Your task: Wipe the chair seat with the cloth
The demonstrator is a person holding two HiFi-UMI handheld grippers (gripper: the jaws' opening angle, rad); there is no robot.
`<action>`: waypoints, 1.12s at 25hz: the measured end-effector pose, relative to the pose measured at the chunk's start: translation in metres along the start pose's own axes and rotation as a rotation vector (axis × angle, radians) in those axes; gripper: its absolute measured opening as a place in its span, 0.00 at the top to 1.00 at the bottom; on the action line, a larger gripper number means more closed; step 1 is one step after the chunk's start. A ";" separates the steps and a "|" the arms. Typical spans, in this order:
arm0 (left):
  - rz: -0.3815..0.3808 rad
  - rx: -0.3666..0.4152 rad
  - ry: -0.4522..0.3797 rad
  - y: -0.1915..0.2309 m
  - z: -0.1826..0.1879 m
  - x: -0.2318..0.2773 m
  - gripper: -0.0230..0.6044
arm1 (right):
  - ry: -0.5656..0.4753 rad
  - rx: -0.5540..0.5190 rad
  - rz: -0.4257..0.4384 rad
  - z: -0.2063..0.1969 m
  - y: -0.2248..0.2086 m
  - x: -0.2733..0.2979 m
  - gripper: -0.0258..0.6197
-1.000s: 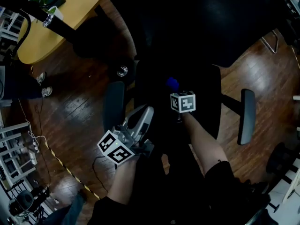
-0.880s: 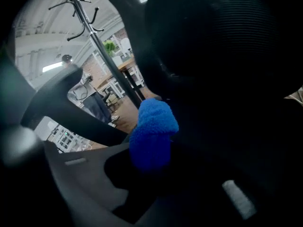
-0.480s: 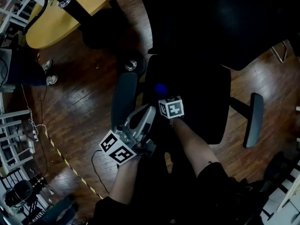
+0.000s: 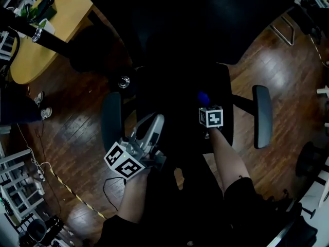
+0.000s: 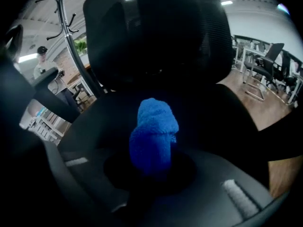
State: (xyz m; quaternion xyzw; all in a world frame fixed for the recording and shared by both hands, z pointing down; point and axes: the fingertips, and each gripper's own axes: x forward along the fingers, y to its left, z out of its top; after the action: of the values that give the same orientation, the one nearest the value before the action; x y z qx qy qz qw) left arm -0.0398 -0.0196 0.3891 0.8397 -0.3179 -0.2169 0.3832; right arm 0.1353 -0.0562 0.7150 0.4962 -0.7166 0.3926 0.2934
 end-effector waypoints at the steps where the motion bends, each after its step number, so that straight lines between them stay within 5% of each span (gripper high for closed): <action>1: -0.010 -0.002 0.009 -0.001 -0.002 0.005 0.97 | -0.006 0.013 -0.032 0.000 -0.019 -0.011 0.90; 6: -0.048 -0.011 0.047 -0.005 -0.012 0.028 0.97 | -0.031 0.061 -0.137 -0.002 -0.089 -0.051 0.90; 18: -0.029 -0.007 0.028 -0.007 -0.015 0.020 0.97 | -0.054 0.095 -0.167 0.001 -0.091 -0.060 0.90; 21: -0.010 -0.002 0.005 -0.007 -0.007 0.009 0.97 | -0.018 0.062 -0.116 -0.001 -0.052 -0.048 0.90; 28: 0.060 0.032 -0.074 -0.003 0.026 -0.035 0.97 | 0.034 -0.082 0.166 -0.011 0.114 0.002 0.90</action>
State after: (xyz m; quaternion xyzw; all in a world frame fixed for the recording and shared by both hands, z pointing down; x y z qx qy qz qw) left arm -0.0790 -0.0070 0.3755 0.8272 -0.3602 -0.2311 0.3642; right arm 0.0279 -0.0249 0.6917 0.4161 -0.7655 0.3942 0.2923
